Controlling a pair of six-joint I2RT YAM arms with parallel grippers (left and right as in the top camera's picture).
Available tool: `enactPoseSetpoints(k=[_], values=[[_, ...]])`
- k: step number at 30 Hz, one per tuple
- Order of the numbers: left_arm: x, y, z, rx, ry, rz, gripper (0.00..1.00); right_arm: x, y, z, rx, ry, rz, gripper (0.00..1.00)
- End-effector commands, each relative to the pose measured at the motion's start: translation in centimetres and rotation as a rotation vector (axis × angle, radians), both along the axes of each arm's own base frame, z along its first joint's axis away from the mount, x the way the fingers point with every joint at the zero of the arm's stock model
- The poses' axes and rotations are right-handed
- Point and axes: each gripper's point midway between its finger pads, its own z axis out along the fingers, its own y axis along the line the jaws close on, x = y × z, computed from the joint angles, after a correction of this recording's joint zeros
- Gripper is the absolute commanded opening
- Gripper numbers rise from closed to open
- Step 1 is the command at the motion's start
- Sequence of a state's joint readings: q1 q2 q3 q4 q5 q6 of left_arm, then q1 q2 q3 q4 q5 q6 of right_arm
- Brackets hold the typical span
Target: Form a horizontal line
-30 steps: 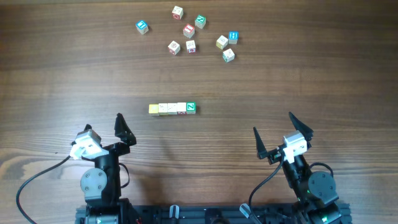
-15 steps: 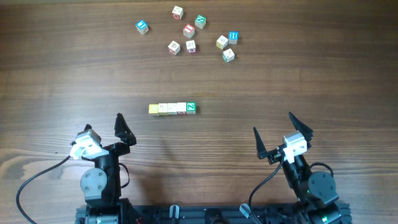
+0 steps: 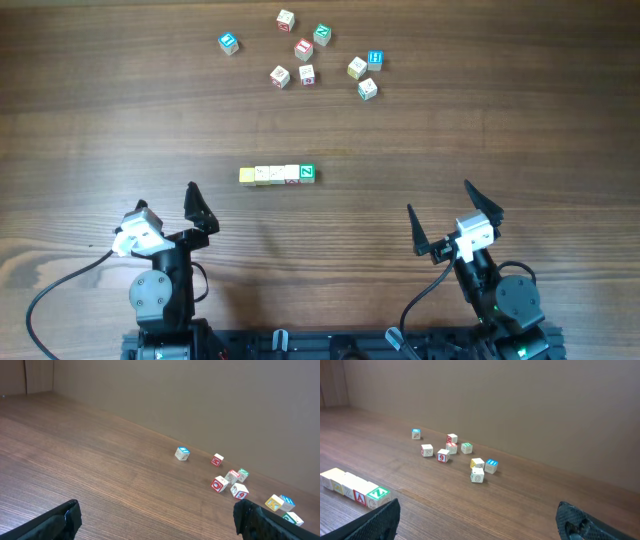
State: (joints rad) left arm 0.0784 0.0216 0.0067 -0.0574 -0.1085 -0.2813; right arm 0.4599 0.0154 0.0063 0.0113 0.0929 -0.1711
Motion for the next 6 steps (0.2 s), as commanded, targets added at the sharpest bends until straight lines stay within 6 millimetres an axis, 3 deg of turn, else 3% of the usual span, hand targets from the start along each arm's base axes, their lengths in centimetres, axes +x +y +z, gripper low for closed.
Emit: enactPoseSetpoints(k=[1,6], values=[[-0.06,0.22,-0.08,0.021,0.007,0.013,1.00,-0.12,0.18,0.21,-0.007,-0.014,0.012,1.00],[-0.06,0.22,-0.08,0.021,0.007,0.013,1.00,-0.12,0.18,0.21,-0.007,-0.014,0.012,1.00]])
